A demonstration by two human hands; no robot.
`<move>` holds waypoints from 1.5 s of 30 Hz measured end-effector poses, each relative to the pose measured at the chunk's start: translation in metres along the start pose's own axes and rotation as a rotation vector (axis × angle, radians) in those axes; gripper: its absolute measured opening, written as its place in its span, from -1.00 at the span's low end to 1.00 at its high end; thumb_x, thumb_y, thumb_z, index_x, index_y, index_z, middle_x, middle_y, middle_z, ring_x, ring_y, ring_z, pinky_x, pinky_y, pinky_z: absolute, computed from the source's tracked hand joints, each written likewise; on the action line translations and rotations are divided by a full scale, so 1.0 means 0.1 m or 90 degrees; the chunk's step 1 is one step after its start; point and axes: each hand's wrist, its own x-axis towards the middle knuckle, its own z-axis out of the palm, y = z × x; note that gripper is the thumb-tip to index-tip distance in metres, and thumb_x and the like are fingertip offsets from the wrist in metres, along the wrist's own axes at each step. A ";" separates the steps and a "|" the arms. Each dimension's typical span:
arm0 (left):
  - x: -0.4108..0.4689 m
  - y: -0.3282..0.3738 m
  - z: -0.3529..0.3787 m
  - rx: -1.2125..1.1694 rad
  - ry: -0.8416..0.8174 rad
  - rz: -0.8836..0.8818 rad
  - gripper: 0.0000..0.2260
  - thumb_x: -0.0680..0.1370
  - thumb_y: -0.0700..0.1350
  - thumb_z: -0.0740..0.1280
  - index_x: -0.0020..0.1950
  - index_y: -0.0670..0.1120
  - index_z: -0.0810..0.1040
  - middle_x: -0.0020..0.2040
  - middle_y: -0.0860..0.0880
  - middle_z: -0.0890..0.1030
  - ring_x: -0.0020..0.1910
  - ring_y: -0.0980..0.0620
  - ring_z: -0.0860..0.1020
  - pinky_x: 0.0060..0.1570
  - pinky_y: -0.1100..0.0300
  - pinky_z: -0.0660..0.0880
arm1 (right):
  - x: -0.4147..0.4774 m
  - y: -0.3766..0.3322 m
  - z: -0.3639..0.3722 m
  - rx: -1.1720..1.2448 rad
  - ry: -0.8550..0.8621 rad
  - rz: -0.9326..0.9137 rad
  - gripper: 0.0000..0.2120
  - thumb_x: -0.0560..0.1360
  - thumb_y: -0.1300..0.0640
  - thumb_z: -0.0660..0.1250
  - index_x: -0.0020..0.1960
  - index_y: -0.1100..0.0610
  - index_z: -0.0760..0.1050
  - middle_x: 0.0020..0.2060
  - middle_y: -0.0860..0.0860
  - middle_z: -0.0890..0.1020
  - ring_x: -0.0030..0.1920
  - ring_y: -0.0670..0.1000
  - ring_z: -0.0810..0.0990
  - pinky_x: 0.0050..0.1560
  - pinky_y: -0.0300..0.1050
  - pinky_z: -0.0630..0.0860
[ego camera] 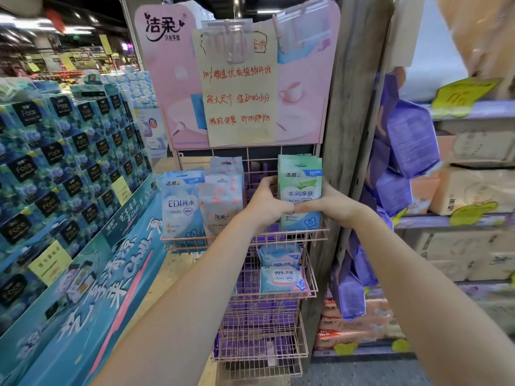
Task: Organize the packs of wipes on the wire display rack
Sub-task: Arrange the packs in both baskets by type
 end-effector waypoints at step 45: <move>0.07 -0.13 0.24 0.110 -0.080 -0.019 0.09 0.24 0.00 0.55 0.64 0.02 0.01 0.30 0.06 0.61 0.16 0.17 0.64 0.18 0.17 0.61 | -0.06 0.15 0.28 0.078 0.213 0.027 -0.39 0.18 0.30 0.28 0.20 -0.05 0.47 0.06 0.05 0.72 0.11 0.08 0.69 0.03 0.00 0.65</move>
